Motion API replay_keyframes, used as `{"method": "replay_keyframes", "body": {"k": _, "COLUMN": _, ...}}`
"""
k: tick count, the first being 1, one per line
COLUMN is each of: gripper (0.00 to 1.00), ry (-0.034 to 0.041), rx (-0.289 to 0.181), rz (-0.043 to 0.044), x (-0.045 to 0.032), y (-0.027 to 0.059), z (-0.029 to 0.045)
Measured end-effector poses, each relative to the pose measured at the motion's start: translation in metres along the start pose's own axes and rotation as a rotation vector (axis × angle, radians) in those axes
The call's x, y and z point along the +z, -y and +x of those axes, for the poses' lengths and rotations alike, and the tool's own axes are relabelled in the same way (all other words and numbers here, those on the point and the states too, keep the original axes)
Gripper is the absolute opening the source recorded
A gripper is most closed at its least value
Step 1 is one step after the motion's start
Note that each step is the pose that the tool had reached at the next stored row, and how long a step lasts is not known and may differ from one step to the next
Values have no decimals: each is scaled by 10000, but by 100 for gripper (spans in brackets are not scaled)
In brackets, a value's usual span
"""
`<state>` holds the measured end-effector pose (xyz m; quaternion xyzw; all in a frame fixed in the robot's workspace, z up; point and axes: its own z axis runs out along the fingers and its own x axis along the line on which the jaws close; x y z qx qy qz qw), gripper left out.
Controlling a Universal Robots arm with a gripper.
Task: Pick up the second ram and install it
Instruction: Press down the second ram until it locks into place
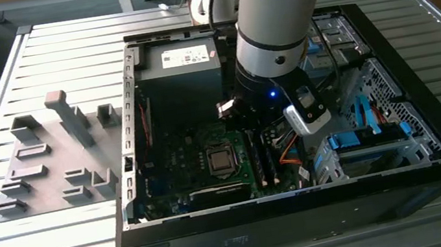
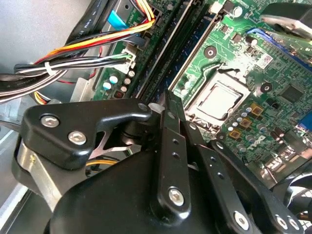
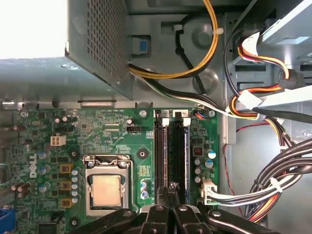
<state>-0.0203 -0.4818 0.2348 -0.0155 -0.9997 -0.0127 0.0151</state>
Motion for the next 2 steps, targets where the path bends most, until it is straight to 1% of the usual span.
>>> {"method": "replay_keyframes", "body": {"k": 2, "gripper": 11, "ry": 0, "rx": 0, "rz": 0, "x": -1, "y": 0, "z": 0}}
